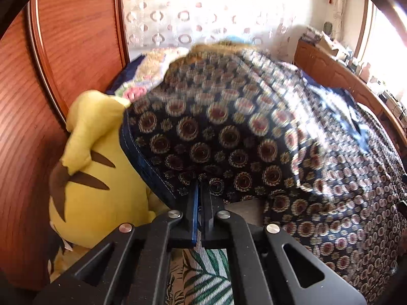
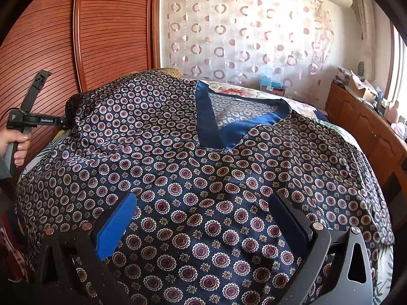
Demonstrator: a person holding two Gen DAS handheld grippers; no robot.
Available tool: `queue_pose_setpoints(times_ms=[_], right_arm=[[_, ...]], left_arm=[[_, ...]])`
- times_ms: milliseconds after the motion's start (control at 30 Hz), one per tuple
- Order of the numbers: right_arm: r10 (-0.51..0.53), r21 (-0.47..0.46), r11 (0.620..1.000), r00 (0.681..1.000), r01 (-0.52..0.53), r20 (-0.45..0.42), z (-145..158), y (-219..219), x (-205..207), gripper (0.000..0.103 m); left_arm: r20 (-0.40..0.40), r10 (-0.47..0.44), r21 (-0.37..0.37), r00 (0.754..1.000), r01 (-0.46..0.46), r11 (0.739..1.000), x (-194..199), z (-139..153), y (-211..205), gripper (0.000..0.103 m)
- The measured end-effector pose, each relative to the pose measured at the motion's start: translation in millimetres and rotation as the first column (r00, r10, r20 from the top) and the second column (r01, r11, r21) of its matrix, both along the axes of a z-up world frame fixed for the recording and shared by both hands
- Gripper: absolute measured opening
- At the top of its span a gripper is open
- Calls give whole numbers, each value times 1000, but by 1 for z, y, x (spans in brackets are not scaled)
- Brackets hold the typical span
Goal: Fold small clothes
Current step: 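Lift the held side edge with the left gripper, fold it inward, release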
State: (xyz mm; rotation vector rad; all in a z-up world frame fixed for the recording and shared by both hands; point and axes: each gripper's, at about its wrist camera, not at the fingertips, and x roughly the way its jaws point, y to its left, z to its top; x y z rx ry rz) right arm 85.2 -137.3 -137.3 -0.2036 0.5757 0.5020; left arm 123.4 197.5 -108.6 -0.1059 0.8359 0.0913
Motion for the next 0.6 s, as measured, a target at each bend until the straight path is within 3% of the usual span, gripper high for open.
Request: queue_pose_setpoints(times_ms=[133,300,567,600], right_arm=[[-1,9,1000,1000,1,-8,1,-3,2,103],[-2,12,1000,1000,2,-5,2,-4,1,103],[-9,32,999,1000,10,-16,2,-10,3,103],[-8,35,999,1000,9,-19,2,-11,3,103]], left_arm=[[112,-7,9,994,6,1000,-12,40,-11,1],[203,-103,51,974,95,994,-8,89,-51,1],[233,-265,34,936,265,964,24,113,-119,2],[236,-273,35,933,273,961,23,114,-122,7]])
